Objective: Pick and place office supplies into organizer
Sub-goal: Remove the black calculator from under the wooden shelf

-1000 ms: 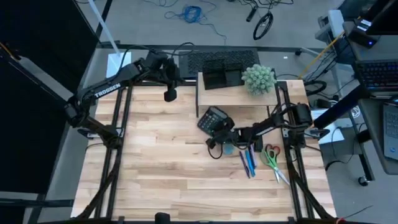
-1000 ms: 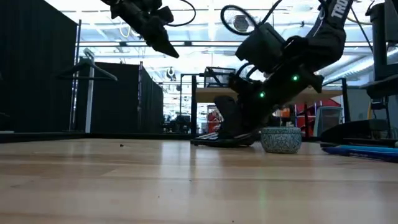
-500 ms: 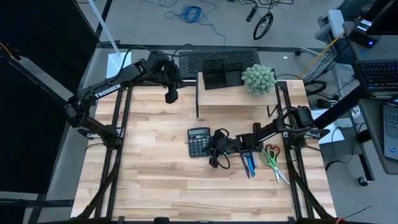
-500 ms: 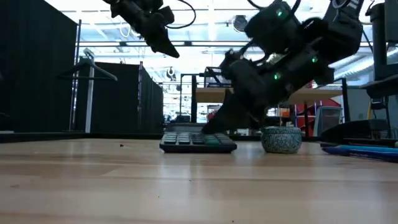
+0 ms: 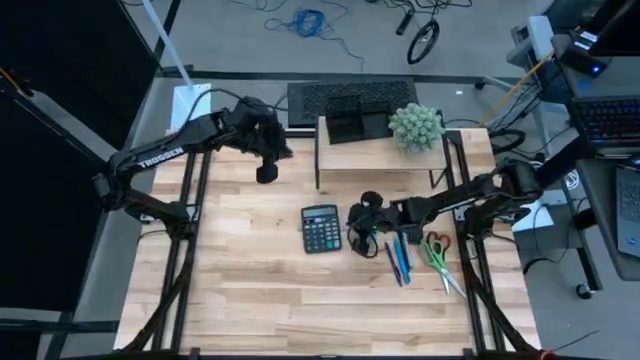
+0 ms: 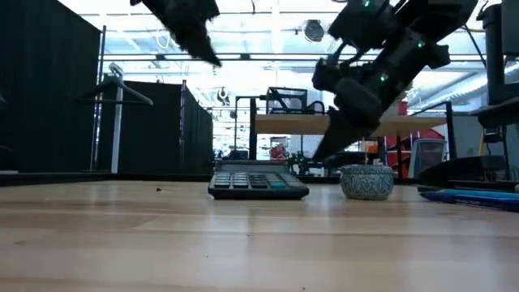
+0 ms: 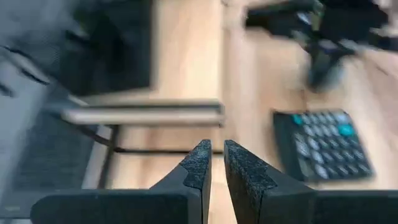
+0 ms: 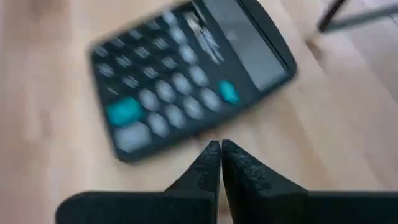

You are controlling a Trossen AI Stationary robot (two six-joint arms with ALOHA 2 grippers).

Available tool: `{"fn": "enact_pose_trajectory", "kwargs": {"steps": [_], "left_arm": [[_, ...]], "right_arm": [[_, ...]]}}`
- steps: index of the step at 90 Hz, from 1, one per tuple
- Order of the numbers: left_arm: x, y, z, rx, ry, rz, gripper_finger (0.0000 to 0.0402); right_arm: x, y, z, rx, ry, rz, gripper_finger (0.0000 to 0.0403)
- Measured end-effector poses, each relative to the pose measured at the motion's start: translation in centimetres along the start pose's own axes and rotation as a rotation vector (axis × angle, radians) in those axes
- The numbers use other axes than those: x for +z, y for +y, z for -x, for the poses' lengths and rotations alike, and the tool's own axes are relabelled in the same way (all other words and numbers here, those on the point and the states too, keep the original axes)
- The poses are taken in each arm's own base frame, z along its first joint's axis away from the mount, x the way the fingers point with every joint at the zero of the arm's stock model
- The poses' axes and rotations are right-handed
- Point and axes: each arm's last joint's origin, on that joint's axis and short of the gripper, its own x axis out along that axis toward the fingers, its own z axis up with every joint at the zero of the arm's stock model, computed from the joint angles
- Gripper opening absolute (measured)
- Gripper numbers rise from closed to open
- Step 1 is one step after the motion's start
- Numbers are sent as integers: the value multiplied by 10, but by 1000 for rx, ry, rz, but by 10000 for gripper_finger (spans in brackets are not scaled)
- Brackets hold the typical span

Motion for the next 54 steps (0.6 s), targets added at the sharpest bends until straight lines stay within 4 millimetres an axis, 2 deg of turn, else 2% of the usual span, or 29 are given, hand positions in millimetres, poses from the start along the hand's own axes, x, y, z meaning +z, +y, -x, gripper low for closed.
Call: {"fn": "enact_pose_trajectory", "kwargs": {"steps": [22,38,54], "left_arm": [[-28,-5,-23,-35,59,58,33],[-59,-15,-44,-72,86,107,33],[-79,-22,-48,-65,89,135,33]], "right_arm": [[1,-11,-23,79,28,-27,0],[15,-6,-38,52,140,31,0],[24,-2,-45,33,235,71,0]]}}
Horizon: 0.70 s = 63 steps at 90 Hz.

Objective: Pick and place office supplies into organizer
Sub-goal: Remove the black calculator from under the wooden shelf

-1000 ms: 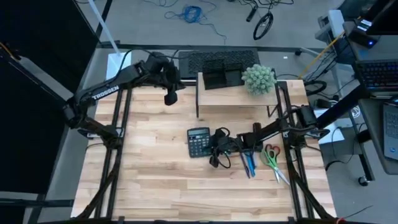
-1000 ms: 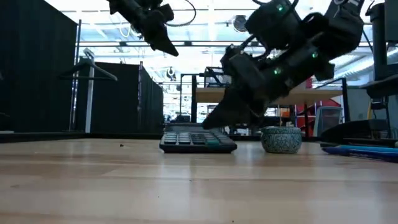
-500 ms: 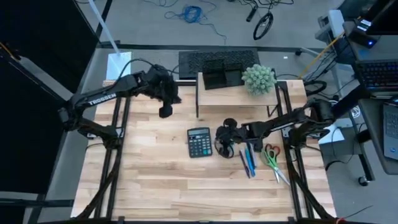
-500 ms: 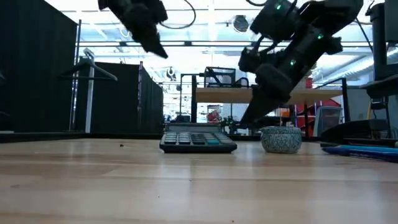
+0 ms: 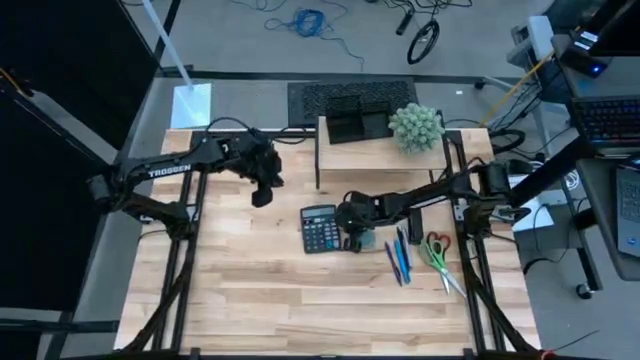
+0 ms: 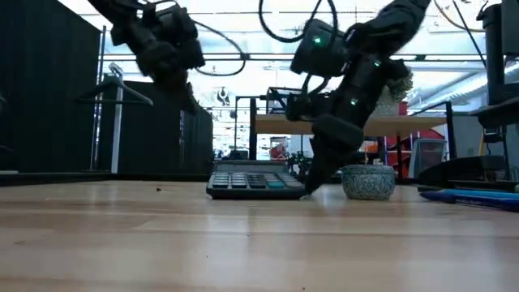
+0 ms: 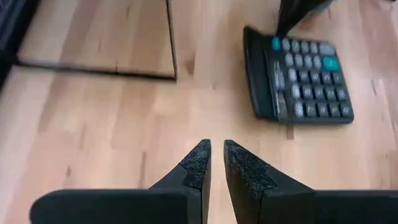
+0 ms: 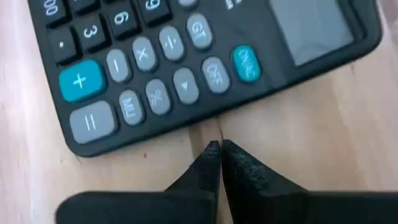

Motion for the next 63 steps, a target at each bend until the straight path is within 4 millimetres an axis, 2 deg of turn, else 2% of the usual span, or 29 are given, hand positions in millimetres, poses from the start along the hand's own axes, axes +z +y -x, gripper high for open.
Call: {"fn": "enact_pose_trajectory", "kwargs": {"steps": [17,34,51,63], "left_arm": [[-7,-2,-3,-3,-3,2,33],[-19,-6,-11,-30,38,6,33],[-19,-8,-12,-30,41,3,33],[-19,-9,-12,-35,45,-1,33]], "right_arm": [[13,4,1,42,-77,-2,0],[12,9,-2,52,-79,-28,0],[12,18,-20,100,-116,-47,0],[14,18,-25,103,-137,-69,0]]}}
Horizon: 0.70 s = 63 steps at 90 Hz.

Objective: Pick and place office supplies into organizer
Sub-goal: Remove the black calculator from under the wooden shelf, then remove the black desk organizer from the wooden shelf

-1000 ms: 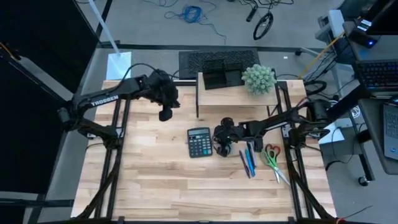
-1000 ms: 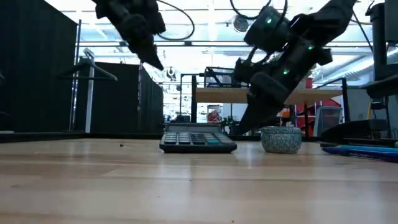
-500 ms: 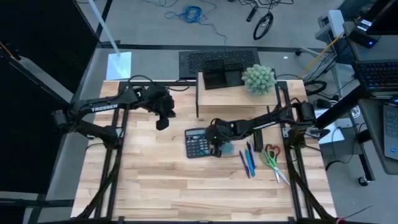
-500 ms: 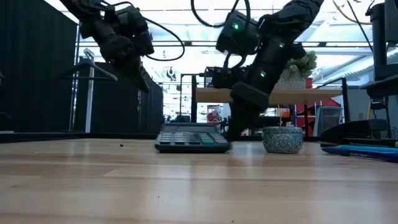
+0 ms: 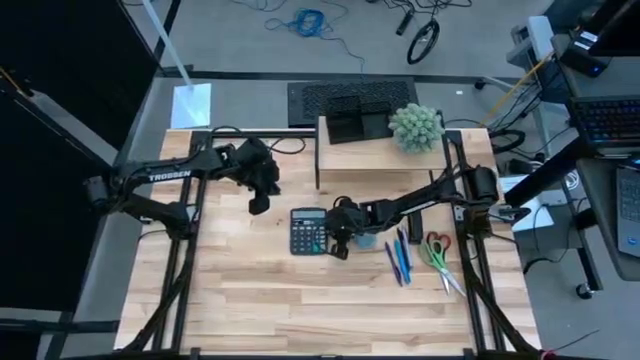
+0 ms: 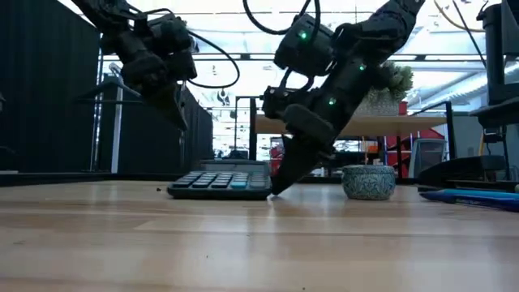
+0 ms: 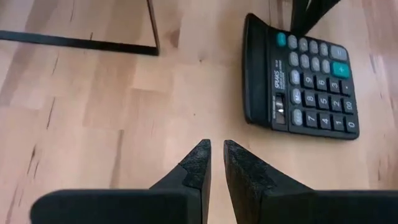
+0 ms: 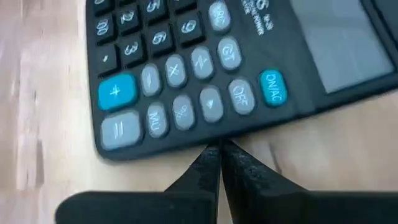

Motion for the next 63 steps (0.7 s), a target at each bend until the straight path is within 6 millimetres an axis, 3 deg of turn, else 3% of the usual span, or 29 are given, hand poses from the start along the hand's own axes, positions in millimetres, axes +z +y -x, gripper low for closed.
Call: {"fn": "enact_pose_trajectory", "kwargs": {"steps": [27,38,52,63], "left_arm": [[1,-1,0,2,-8,-14,33],[2,-1,2,6,-22,-20,33],[9,-2,14,59,-94,-48,33],[22,-3,29,136,-180,-81,33]], "right_arm": [[2,-2,-1,-1,-30,21,0],[7,-1,9,2,-44,26,0],[28,-8,51,0,-128,27,0],[47,-25,97,-22,-243,4,0]]}}
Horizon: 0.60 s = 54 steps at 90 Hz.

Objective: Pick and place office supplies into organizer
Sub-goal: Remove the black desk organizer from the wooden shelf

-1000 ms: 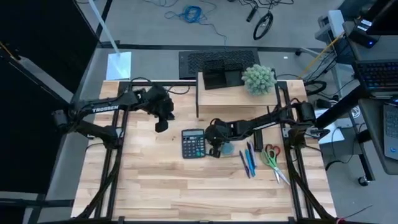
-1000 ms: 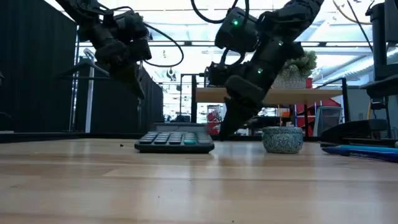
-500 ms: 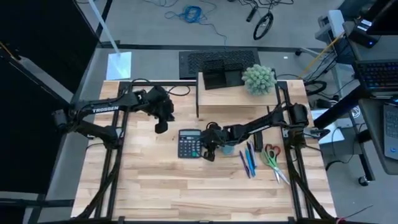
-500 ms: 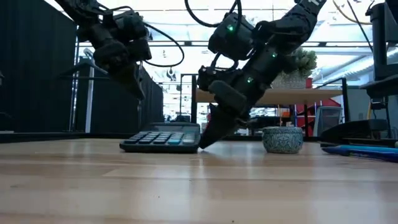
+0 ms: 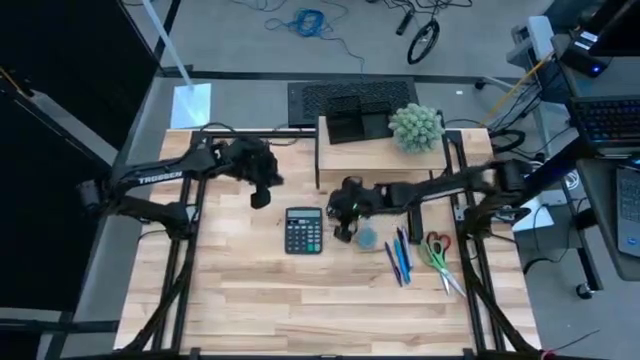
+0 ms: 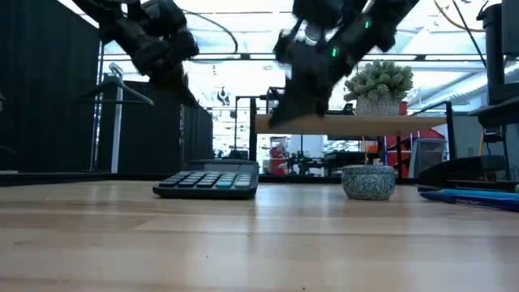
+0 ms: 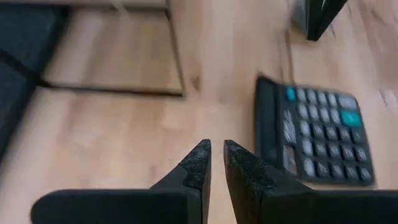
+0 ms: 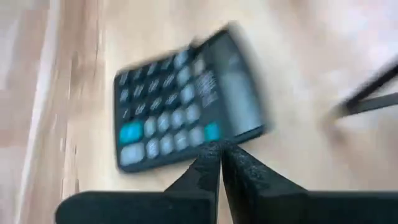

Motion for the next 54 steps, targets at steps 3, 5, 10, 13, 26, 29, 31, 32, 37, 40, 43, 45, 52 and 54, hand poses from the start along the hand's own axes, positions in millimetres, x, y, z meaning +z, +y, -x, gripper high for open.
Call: {"fn": "enact_pose_trajectory", "kwargs": {"steps": [3,5,10,13,26,29,31,32,37,40,43,45,52,54], "left_arm": [[3,1,4,22,-18,-13,33],[5,1,6,35,-25,-21,33],[9,3,12,63,-52,-31,33],[12,4,15,77,-70,-34,33],[22,12,28,130,-134,-33,33],[23,14,30,139,-142,-32,33],[24,15,31,145,-146,-31,33],[24,16,31,147,-148,-31,33],[25,19,33,164,-165,-30,33],[26,21,34,176,-181,-31,33],[27,23,35,187,-190,-39,33],[28,24,35,194,-195,-48,33],[29,29,37,224,-213,-62,33],[29,30,38,232,-220,-67,33]], "right_arm": [[8,-5,12,-7,-39,-10,0],[13,-9,19,-11,-67,-17,0],[23,-18,38,-25,-133,-36,0],[29,-23,50,-35,-170,-44,0],[48,-47,94,-95,-339,-23,0],[51,-52,102,-114,-366,-14,2],[52,-56,107,-127,-379,-8,4],[52,-57,110,-134,-385,-5,5],[54,-66,121,-169,-405,8,15],[55,-71,127,-193,-399,12,24],[58,-77,135,-217,-392,11,36],[61,-80,141,-232,-387,9,45],[74,-91,163,-293,-330,11,84],[78,-93,170,-318,-302,11,97]]}}
